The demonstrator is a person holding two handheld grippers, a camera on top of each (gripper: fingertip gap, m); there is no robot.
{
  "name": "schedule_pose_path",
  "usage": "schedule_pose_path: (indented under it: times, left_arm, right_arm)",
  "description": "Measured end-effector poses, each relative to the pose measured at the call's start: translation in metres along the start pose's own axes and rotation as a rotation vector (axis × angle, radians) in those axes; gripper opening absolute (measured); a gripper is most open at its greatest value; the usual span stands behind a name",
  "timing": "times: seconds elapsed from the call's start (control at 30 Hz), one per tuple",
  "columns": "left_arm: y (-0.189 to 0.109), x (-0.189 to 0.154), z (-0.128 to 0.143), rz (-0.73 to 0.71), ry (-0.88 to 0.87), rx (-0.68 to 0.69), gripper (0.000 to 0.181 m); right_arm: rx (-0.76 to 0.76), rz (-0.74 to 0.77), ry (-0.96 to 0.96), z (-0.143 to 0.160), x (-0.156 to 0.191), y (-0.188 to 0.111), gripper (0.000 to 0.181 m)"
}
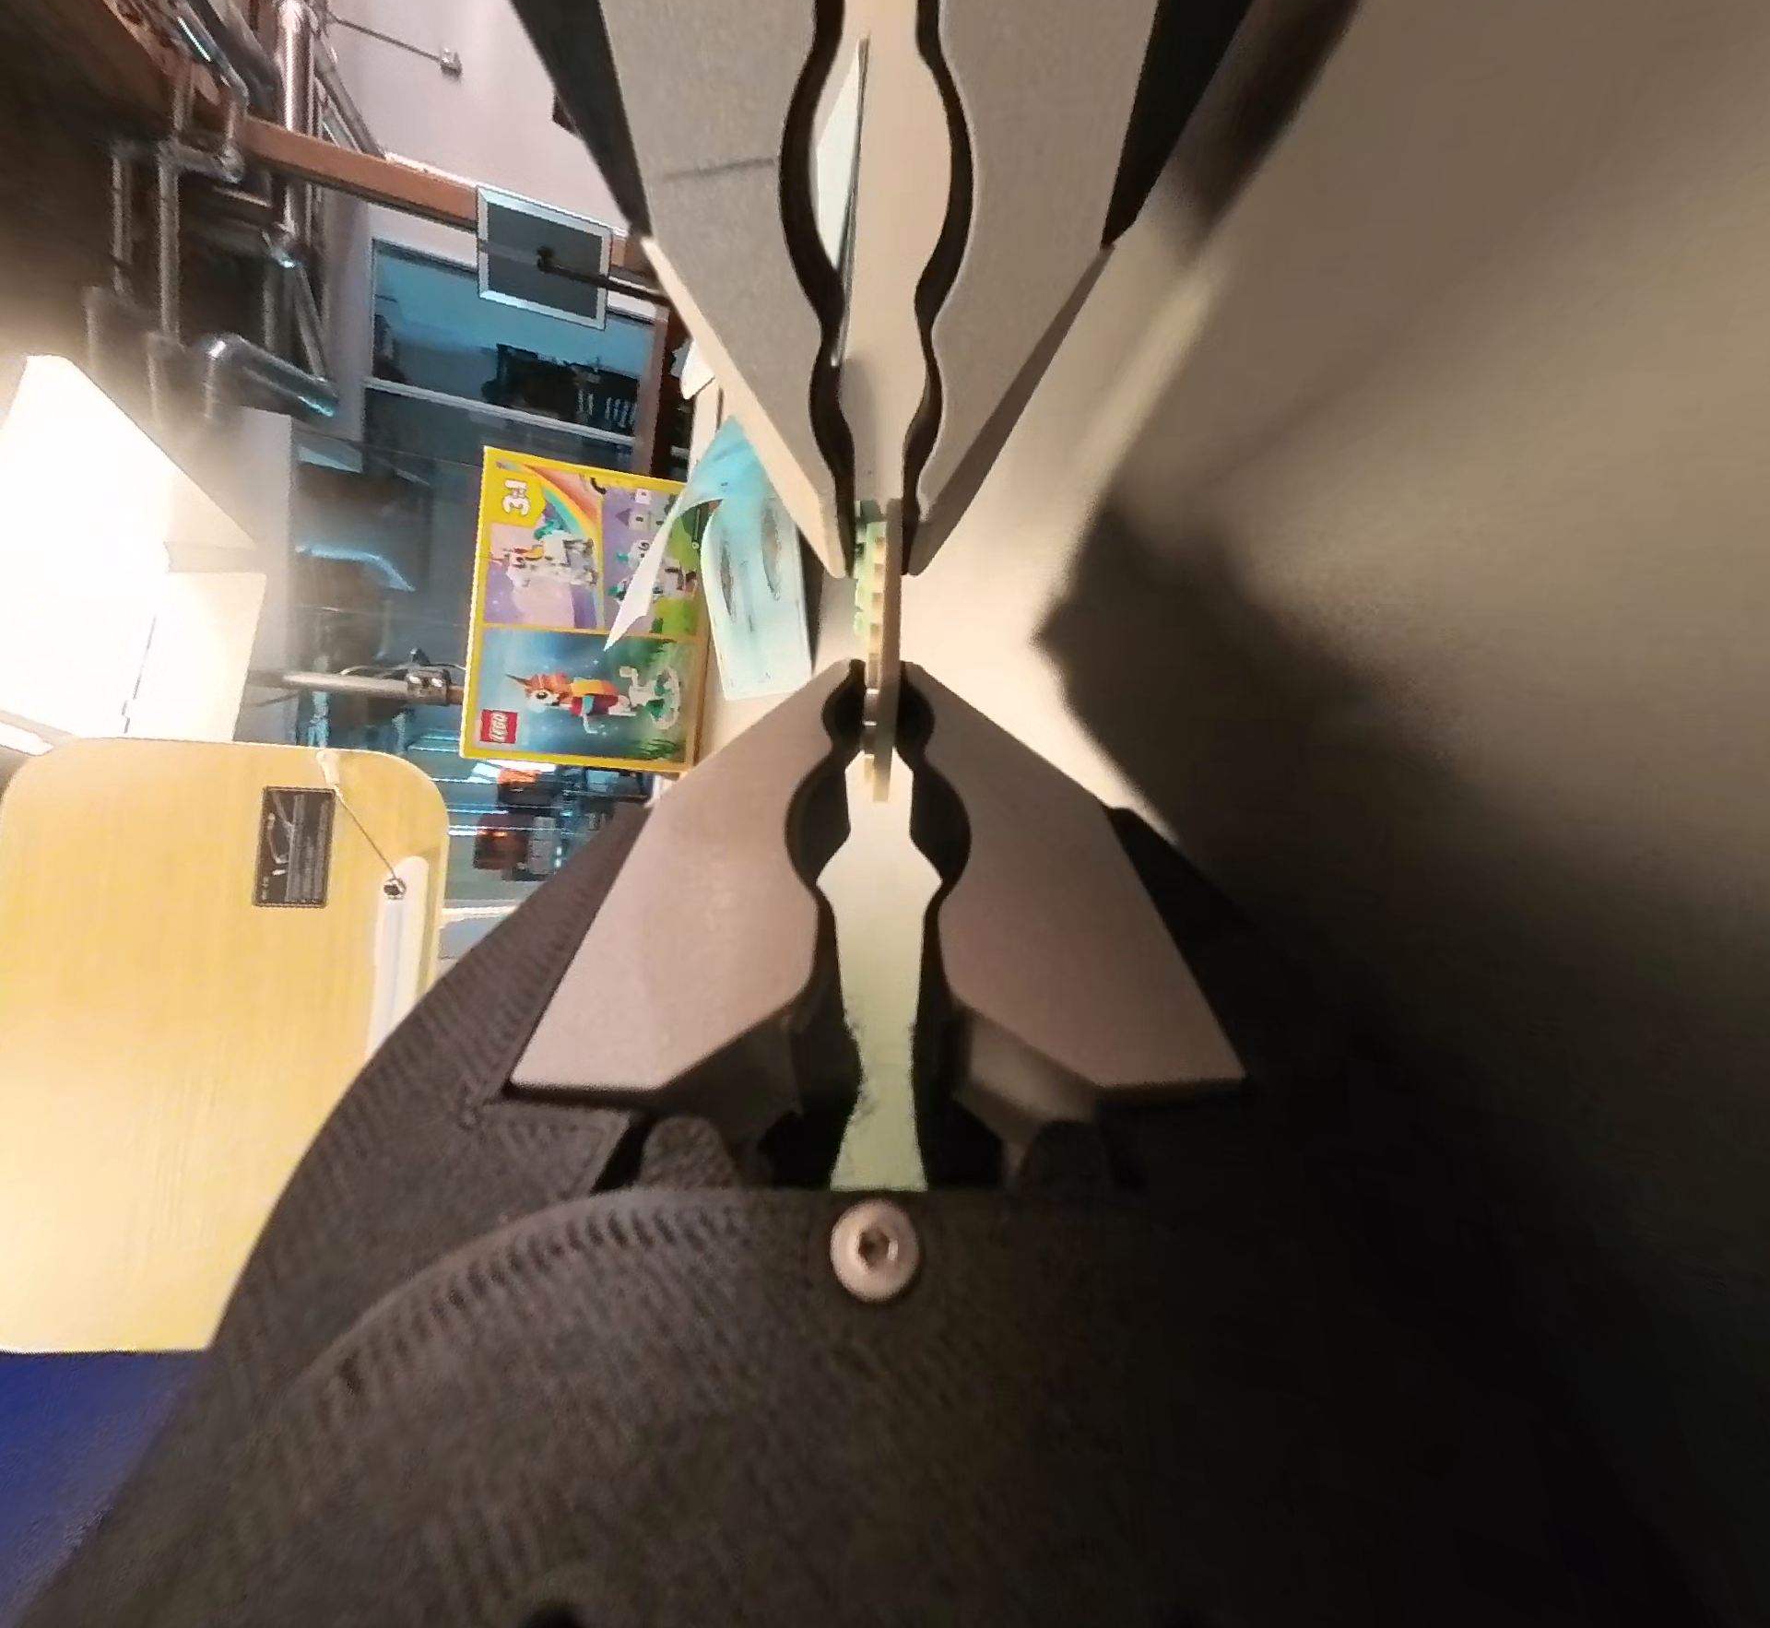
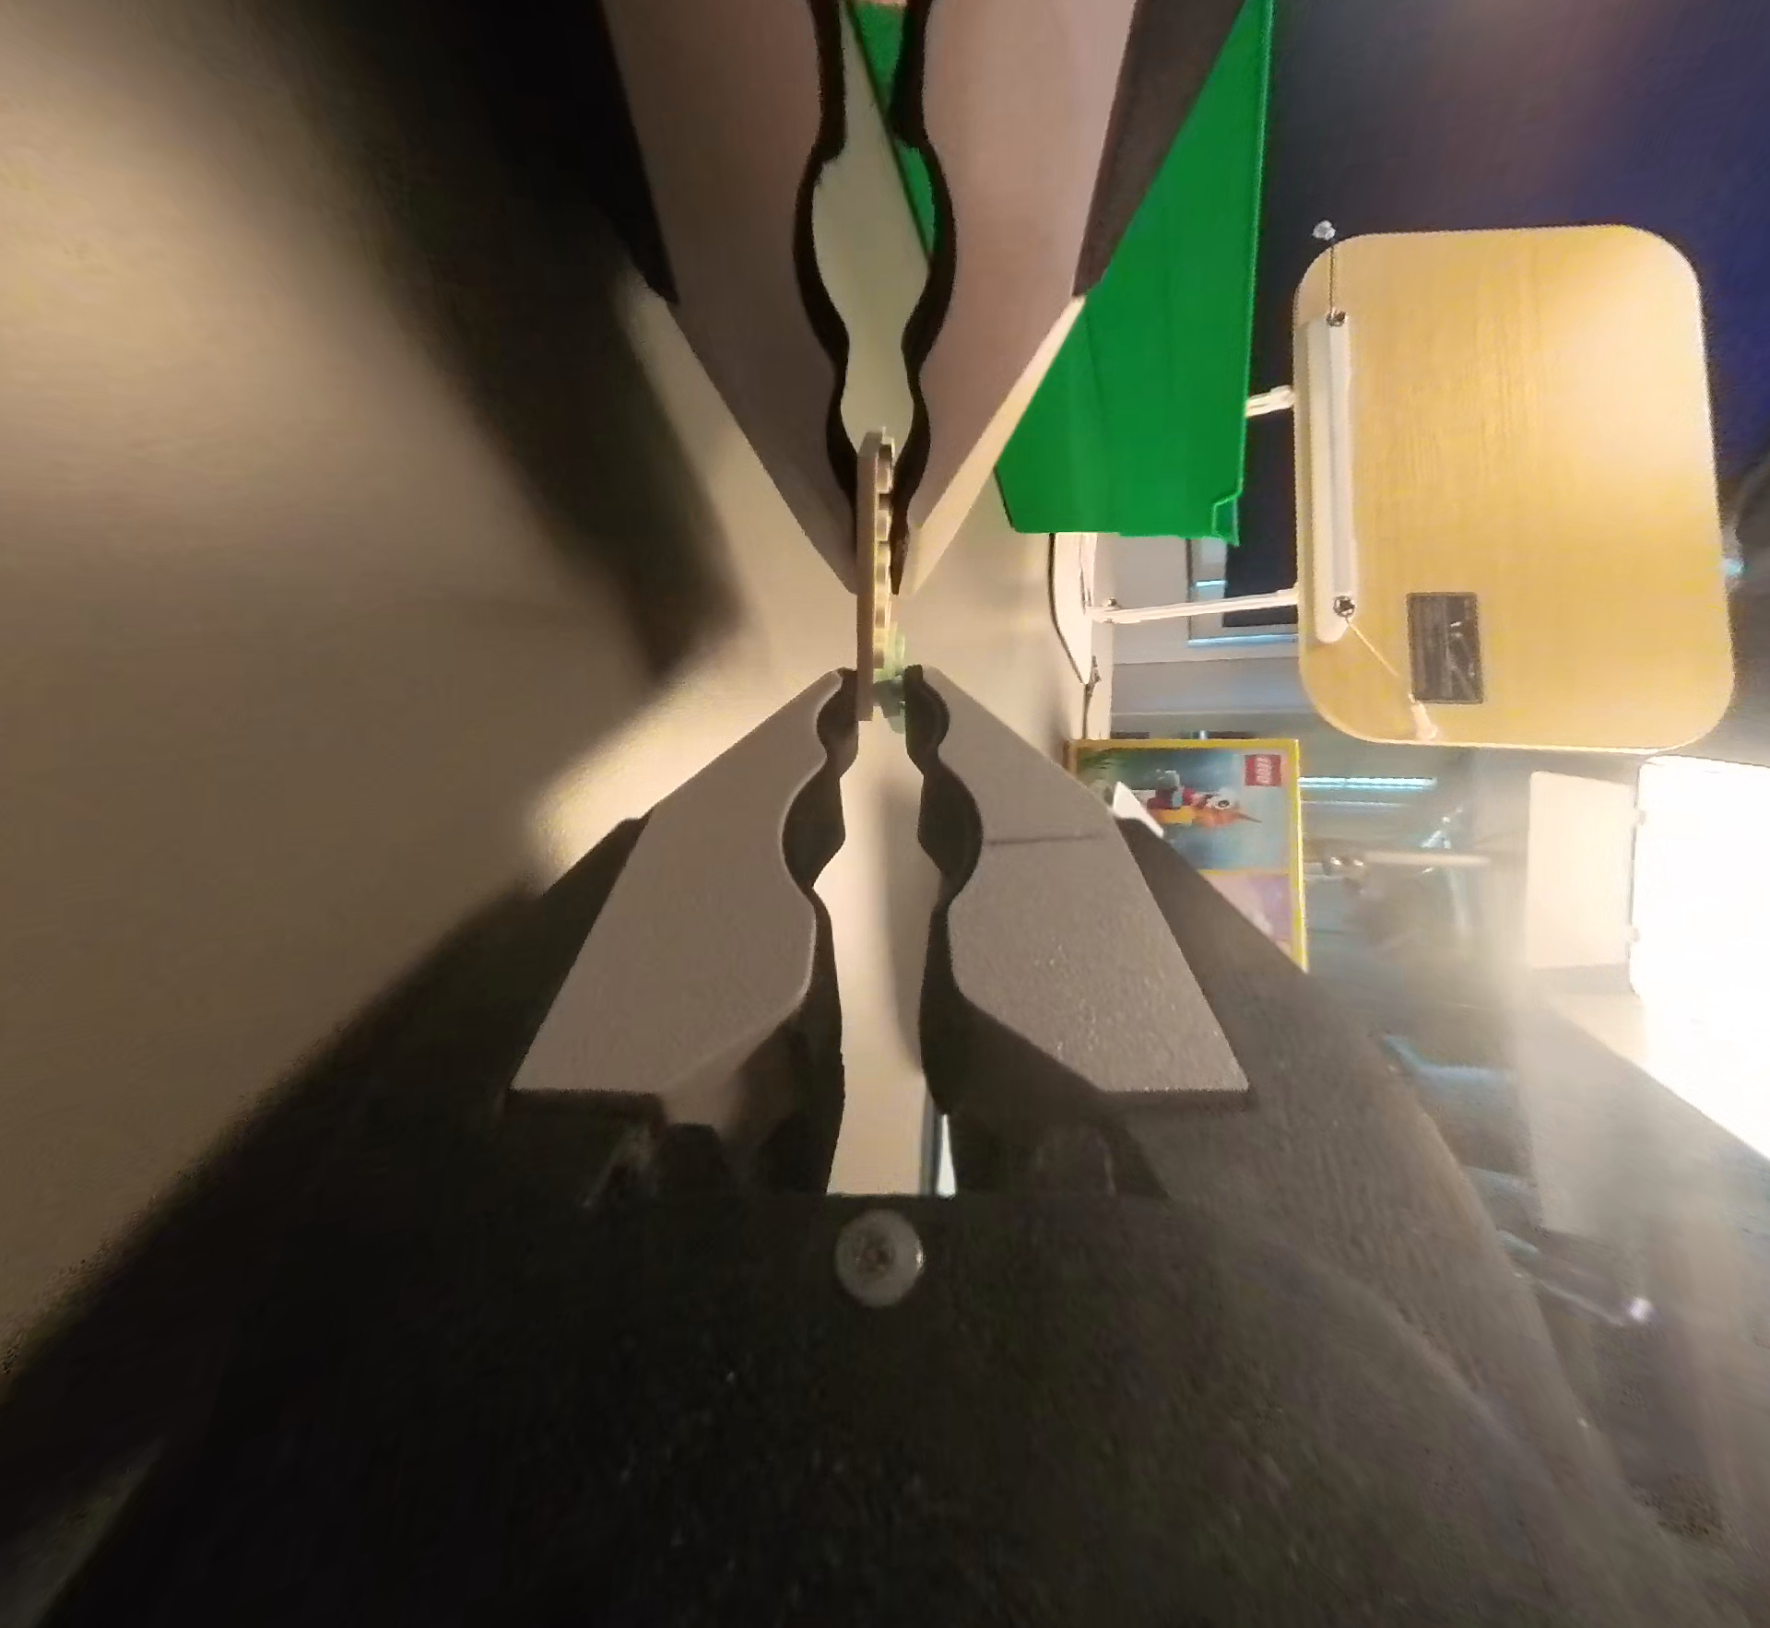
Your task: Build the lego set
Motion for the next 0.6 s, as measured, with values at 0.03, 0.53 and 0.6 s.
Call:
schedule_pose_path:
  times: [0.03, 0.53, 0.6]
  left_arm:
    - [0.0002, -0.0011, 0.0007, 0.007, -0.001, 0.005, 0.004]
    - [0.0033, -0.0032, 0.0044, 0.021, -0.033, 0.038, 0.005]
    - [0.0035, -0.0039, 0.0045, 0.022, -0.029, 0.042, 0.004]
  right_arm:
    - [-0.002, -0.011, 0.016, 0.0000, 0.0007, 0.0004, 0.008]
    - [0.008, -0.099, 0.133, 0.0039, 0.0028, 0.0052, 0.008]
    - [0.025, -0.083, 0.061, 0.0040, 0.0034, 0.0052, 0.006]
Point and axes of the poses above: each gripper's, where its closed fingertips meet, y out along the fingers, z out of its underside, x = y × z across the jaws, the point moved 1 cm from there along -y, back along the fingers, and after that the axes turned 14 degrees about -y, right-handed, at the moved point
